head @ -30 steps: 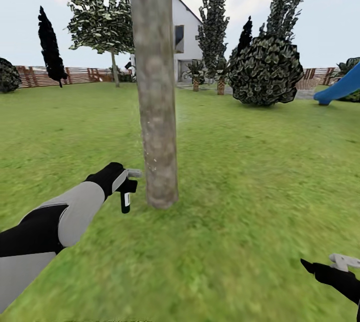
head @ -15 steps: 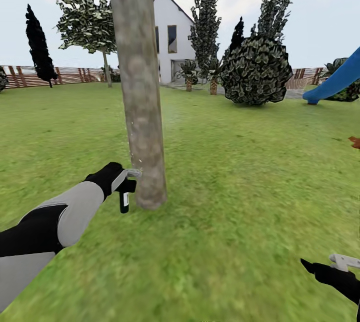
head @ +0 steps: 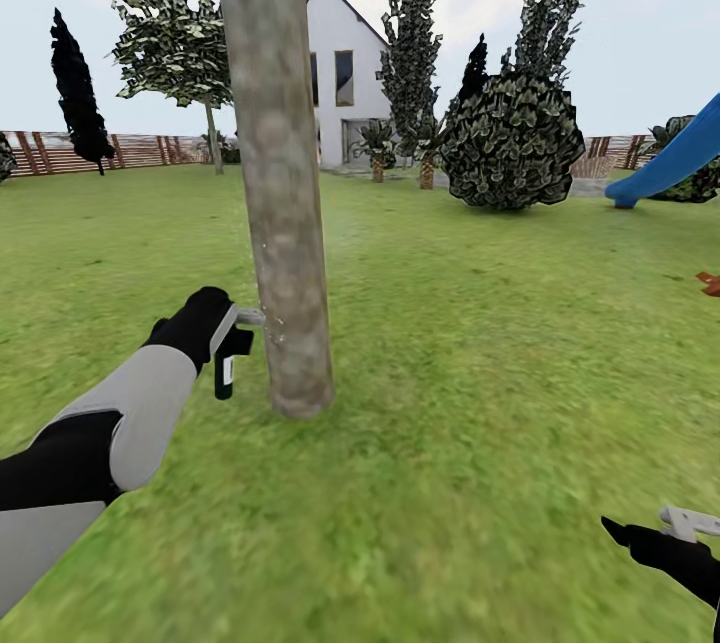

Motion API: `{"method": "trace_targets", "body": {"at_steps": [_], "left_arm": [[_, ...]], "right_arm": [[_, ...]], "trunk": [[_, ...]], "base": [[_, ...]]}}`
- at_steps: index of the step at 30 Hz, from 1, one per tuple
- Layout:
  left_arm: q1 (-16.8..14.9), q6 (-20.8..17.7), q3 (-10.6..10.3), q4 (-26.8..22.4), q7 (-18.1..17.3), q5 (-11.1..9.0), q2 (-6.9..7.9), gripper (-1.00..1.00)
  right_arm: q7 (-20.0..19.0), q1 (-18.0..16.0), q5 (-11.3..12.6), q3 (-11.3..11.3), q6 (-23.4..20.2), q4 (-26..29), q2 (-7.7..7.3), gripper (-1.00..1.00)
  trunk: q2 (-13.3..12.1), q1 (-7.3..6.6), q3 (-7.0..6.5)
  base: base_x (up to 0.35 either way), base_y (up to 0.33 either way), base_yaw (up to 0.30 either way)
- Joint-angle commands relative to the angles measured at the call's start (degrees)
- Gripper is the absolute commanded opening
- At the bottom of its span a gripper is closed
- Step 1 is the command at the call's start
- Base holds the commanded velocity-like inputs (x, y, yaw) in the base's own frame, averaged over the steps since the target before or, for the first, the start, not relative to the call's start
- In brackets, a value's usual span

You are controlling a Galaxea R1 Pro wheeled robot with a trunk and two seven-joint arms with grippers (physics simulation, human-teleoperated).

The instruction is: In the garden, pick up the pesticide atomizer on the floor and spray pesticide onto both trees until each tree trunk is fully covered.

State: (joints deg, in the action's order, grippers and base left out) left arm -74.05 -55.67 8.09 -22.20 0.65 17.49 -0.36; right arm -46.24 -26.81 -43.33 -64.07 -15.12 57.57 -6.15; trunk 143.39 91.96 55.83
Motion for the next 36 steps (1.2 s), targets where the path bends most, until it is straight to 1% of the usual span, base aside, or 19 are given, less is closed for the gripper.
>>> {"method": "trace_targets", "body": {"at_steps": [1,4,9,12,17,18,29,31,34,36], "left_arm": [[-0.06,-0.03,0.0,-0.02,-0.01,0.45,-0.06,-1.0],[-0.19,-0.05,-0.06,-0.01,-0.03,0.99,-0.21,-1.0],[-0.22,-0.05,-0.09,0.05,-0.03,1.05,-0.25,-1.0],[-0.22,-0.06,-0.12,0.09,-0.02,1.05,-0.25,-1.0],[-0.32,-0.77,-0.09,0.0,-0.03,1.14,-0.23,-1.0],[-0.86,-0.89,-0.09,-0.05,-0.03,1.14,-0.25,-1.0],[-11.75,-1.05,-0.09,-0.04,-0.03,1.06,-0.25,-1.0],[-12.71,-1.08,-0.09,-0.04,-0.03,1.05,-0.33,-1.0],[-15.01,-1.1,-0.09,0.0,-0.02,1.05,-1.58,-1.0],[-16.94,-1.11,-0.09,0.04,-0.02,1.03,-2.03,-1.0]], "right_arm": [[0.01,0.0,0.0,0.0,0.0,0.0,0.0,1.0],[0.0,0.0,0.0,0.0,0.0,0.0,0.0,1.0],[-0.06,0.0,0.0,0.0,0.0,0.0,0.0,1.0],[-0.07,0.0,0.0,0.0,0.0,0.0,0.0,1.0],[-0.03,0.0,0.0,0.0,0.0,0.0,0.0,1.0],[-0.02,0.0,0.0,0.0,0.0,0.0,0.0,1.0],[0.01,0.0,0.0,0.0,0.0,0.0,-0.02,1.0],[0.01,0.0,0.0,0.0,0.0,0.0,-0.04,1.0],[0.01,-0.01,0.0,0.0,0.0,0.0,-0.05,1.0],[0.01,0.0,0.0,0.0,0.0,0.0,-0.07,1.0]], "trunk": [[0.0,0.0,0.0],[0.0,0.0,0.0],[0.0,0.0,0.0],[0.0,0.0,0.0],[0.0,0.0,0.0],[0.0,0.0,0.0],[0.0,0.0,0.0],[0.0,0.0,0.0],[0.0,0.0,0.0],[0.0,0.0,0.0]], "base": [[0.0,0.0,0.0],[0.09,0.0,0.0],[0.255,0.0,-0.043],[0.055,0.0,-0.163],[0.005,0.0,-0.017],[0.0,0.0,0.0],[0.0,0.0,0.0],[0.0,0.0,0.0],[0.0,0.0,0.0],[0.0,0.0,0.0]]}}
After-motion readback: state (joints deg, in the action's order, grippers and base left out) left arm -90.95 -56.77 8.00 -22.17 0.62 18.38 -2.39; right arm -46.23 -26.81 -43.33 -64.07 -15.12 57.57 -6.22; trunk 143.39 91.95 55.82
